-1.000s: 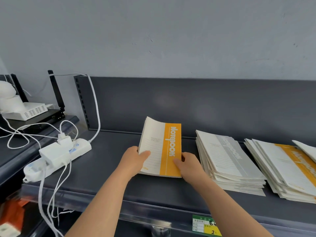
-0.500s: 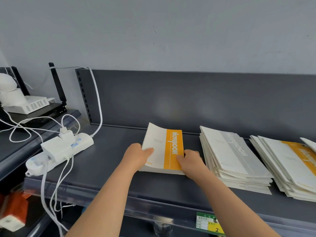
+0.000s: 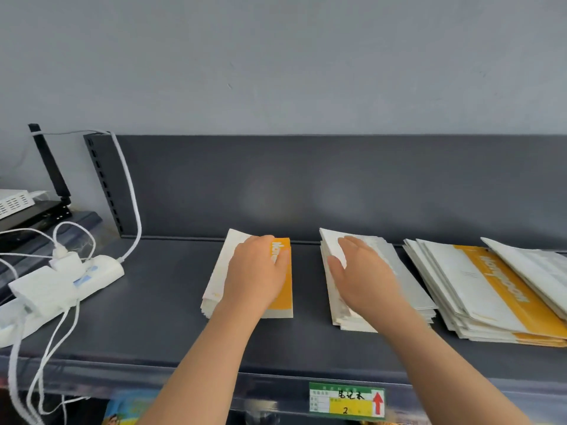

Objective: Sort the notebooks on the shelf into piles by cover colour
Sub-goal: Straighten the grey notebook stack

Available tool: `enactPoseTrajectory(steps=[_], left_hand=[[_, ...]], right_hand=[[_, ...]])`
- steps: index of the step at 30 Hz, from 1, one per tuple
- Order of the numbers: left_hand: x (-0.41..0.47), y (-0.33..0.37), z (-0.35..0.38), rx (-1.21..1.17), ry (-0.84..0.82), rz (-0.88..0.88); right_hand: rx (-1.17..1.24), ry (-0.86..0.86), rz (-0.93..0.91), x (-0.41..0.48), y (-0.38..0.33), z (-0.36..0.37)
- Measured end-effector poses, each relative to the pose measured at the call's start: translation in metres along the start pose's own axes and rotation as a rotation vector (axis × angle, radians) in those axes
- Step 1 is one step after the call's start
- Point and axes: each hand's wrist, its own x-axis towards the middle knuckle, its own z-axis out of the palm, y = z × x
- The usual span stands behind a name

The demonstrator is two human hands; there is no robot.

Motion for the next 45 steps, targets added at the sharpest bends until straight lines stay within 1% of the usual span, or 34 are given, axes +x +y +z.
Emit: enactPoseTrajectory(steps=[3, 6, 9, 11, 14, 19, 23, 26, 29, 31, 32, 34, 36, 38, 40, 42, 45], left_hand=[[0.002, 0.026, 0.024, -0.005, -0.071, 0.034], [0.002, 0.050, 0.047, -0.036, -0.170, 0.017], [0.004, 0.070, 0.063, 0.009, -0.305, -0.062], [0.008, 0.078, 0.071, -0.013, -0.405, -0.148], [0.016, 0.086, 0.078, -0.162, -0.446, -0.269], [0.028, 0.089, 0.081, -0.492, -0.479, -0.495], [0.029, 0.084, 0.089, -0.605, -0.515, -0.566], [0.023, 0.082, 0.093, -0.643, -0.526, -0.531], [0.013, 0.079, 0.089, -0.807, -0.521, -0.475], [0.006, 0.078, 0.084, -0.925, -0.475, -0.400], [0.004, 0.079, 0.079, -0.974, -0.436, -0.349], [0.001, 0.082, 0.072, -1.031, -0.346, -0.237], [0.002, 0.084, 0.065, -1.016, -0.279, -0.135], [0.003, 0.083, 0.062, -0.958, -0.257, -0.075], [0.004, 0.079, 0.062, -0.915, -0.269, -0.047], [0.005, 0.078, 0.061, -0.921, -0.275, -0.020], [0.012, 0.087, 0.053, -0.994, -0.258, 0.031]], right_hand=[[-0.032, 0.004, 0.084, 0.002, 0.039, -0.019], [-0.048, -0.053, 0.192, 0.002, 0.075, -0.027], [-0.030, -0.164, 0.270, 0.001, 0.096, -0.026], [0.018, -0.246, 0.301, -0.001, 0.102, -0.025], [0.134, -0.325, 0.334, -0.003, 0.108, -0.023], [0.266, -0.323, 0.315, -0.007, 0.114, -0.024], [0.324, -0.315, 0.315, -0.007, 0.117, -0.026], [0.423, -0.311, 0.344, -0.009, 0.119, -0.027], [0.609, -0.298, 0.452, -0.006, 0.119, -0.030], [0.774, -0.275, 0.522, 0.001, 0.120, -0.036], [0.864, -0.261, 0.516, 0.005, 0.120, -0.040], [1.012, -0.222, 0.419, 0.013, 0.119, -0.052], [1.049, -0.171, 0.293, 0.018, 0.117, -0.060], [1.071, -0.151, 0.227, 0.018, 0.116, -0.063], [1.083, -0.168, 0.214, 0.014, 0.117, -0.060], [1.100, -0.168, 0.215, 0.010, 0.117, -0.056], [1.219, -0.091, 0.212, 0.014, 0.111, -0.063]])
